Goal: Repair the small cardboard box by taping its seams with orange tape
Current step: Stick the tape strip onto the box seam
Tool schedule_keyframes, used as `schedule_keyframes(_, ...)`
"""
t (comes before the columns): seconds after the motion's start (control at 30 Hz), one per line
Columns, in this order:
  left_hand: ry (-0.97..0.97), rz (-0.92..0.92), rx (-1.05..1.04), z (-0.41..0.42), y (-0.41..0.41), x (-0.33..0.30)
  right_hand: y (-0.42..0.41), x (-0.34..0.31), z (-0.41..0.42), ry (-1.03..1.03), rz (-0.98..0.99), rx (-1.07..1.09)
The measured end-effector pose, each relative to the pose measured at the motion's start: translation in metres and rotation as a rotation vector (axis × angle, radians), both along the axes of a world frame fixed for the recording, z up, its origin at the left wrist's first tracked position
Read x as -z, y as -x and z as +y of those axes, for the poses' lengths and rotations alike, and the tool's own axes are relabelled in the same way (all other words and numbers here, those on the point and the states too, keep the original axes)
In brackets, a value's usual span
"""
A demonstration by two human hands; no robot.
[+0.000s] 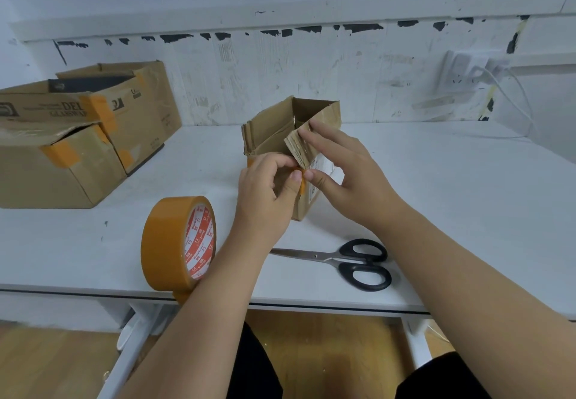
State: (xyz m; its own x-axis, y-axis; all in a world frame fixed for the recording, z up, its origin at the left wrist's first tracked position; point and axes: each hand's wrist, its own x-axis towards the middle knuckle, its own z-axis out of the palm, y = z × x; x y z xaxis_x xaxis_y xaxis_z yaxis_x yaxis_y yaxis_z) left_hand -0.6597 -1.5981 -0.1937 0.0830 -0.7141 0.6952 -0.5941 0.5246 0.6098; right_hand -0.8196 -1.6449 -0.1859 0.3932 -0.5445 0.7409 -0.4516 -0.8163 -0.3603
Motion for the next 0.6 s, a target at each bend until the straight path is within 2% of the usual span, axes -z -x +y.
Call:
schedule_keyframes(0.27,-0.01,0.04,0.003,0.0012,0.0001,-0.0008,0.0013,0.0003,-0.0002,-0.015,0.034,-0.043)
schedule_keyframes(0.6,-0.052,0.053,0.004,0.0009,-0.0022,0.0004,0.0004,-0.0013,0.0023,-0.018,-0.024,-0.004)
